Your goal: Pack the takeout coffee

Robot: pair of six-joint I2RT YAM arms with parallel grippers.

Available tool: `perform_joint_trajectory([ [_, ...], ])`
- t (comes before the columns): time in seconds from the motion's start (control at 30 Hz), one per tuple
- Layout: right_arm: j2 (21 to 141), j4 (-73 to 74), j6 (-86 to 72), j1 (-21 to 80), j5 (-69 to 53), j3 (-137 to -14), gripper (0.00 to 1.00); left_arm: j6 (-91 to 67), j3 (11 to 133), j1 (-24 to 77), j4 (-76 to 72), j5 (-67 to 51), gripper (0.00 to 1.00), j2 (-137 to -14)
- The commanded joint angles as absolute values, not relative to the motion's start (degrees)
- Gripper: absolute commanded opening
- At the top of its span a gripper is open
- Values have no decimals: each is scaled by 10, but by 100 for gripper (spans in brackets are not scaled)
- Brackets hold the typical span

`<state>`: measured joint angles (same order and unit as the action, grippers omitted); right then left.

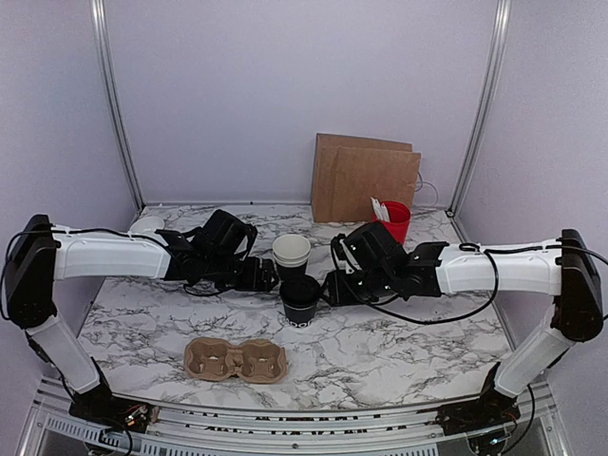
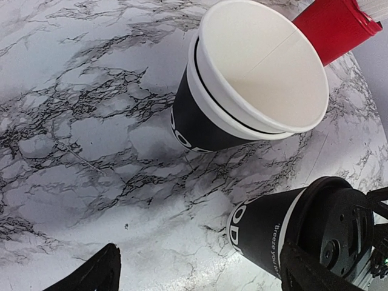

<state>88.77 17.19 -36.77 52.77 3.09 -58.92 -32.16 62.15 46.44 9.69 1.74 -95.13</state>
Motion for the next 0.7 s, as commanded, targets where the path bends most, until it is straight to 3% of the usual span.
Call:
perform_joint_trajectory([
  [0.0,893,166,-362,534,26,-608,44,-324,614,466,113,44,92,-920],
  [0.67,902,142,-377,541,36,-604,44,-293,626,519,48,-19,93,-963],
])
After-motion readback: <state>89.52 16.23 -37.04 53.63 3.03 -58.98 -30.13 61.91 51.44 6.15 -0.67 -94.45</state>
